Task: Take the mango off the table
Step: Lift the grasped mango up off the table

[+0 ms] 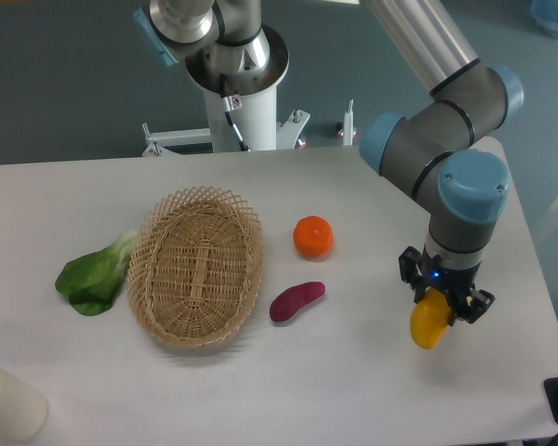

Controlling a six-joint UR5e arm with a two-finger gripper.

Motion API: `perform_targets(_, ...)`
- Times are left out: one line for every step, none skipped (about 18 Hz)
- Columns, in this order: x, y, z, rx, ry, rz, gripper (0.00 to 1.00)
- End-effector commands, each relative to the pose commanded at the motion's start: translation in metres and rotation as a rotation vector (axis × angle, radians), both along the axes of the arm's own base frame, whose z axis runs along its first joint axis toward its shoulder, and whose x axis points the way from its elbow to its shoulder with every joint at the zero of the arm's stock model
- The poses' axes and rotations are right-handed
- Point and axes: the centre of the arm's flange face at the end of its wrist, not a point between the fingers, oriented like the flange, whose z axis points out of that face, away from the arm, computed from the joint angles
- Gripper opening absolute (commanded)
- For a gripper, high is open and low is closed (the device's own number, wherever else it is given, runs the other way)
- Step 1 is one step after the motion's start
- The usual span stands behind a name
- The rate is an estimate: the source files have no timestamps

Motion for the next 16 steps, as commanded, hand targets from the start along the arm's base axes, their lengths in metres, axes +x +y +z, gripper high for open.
perform_targets(-0.0001, 0.0001, 0.0002, 0.001, 0.001, 0.000, 0.64)
perform_targets(0.0002, 0.0009, -0.0007, 0.000, 0.002, 0.000, 0.64)
perform_targets(0.0006, 0.0019, 0.0000, 0.001, 0.003, 0.000, 0.64)
perform_targets(0.0007, 0.0017, -0.0018, -0.002, 0.001, 0.001, 0.64)
perform_targets(0.0007, 0.0017, -0.0018, -0.002, 0.001, 0.001, 0.64)
perform_targets(0.0016, 0.0023, -0.0025, -0.004, 0.001, -0.001, 0.64)
perform_targets(0.0025, 0.0018, -0.0047, -0.006, -0.003, -0.001, 0.64)
perform_targets(0.0025, 0.0018, -0.0048, -0.006, -0.003, -0.001, 0.64)
perform_targets(0.0025, 0.0018, -0.0048, -0.006, -0.003, -0.001, 0.64)
perform_targets(0.0027, 0.0017, -0.0037, -0.006, -0.002, -0.001, 0.64)
perform_targets(0.0025, 0.0018, -0.0048, -0.006, -0.003, -0.001, 0.64)
perform_targets(0.0025, 0.0018, -0.0048, -0.006, -0.003, -0.001, 0.64)
perform_targets(0.0025, 0.0018, -0.0048, -0.006, -0.003, -0.001, 0.64)
perform_targets(0.0033, 0.0022, -0.0055, -0.010, -0.003, -0.002, 0.64)
perform_targets(0.0031, 0.0017, -0.0055, -0.015, 0.000, -0.001, 0.64)
perform_targets(0.0032, 0.0015, -0.0061, -0.015, 0.000, -0.001, 0.64)
